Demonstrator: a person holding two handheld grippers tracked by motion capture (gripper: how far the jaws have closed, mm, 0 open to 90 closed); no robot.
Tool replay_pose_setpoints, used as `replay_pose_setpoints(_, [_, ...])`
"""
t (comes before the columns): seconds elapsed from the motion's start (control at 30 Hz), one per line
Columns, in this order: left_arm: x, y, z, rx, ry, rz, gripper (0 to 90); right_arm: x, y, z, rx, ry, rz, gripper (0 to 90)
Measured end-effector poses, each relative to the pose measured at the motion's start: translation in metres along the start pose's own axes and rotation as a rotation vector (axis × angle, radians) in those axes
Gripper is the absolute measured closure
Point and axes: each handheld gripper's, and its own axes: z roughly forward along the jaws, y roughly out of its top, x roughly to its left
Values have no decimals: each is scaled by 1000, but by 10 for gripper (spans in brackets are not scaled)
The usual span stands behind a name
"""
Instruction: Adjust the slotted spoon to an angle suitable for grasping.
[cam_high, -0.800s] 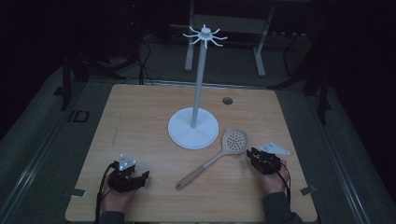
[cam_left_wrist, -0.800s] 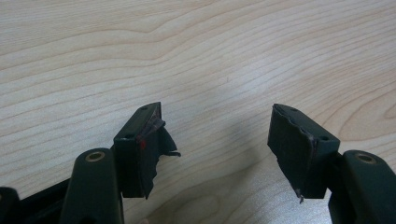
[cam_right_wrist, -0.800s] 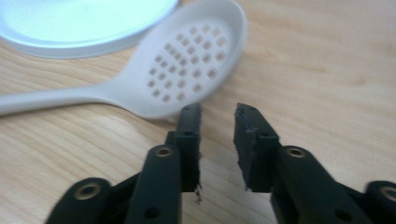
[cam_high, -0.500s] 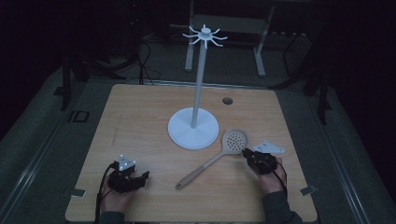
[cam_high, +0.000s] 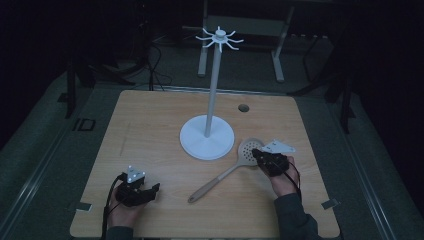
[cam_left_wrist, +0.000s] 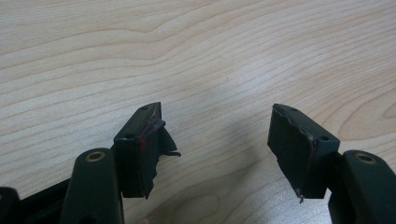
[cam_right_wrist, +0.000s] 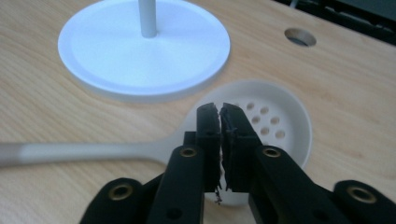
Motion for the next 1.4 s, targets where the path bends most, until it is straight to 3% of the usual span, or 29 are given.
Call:
replay_pose_setpoints(0.33, [0,0,0,-1,-1,-1,362,1,18,17,17,10,-21,900])
replay_pose_setpoints(0.97, [1,0,0,-2,-2,-4,362,1,29,70,147,-7,-49,900])
replay_pose_setpoints(1.4, [1,0,-1,-5,-4,-5,362,2,37,89,182,-17,-49,900])
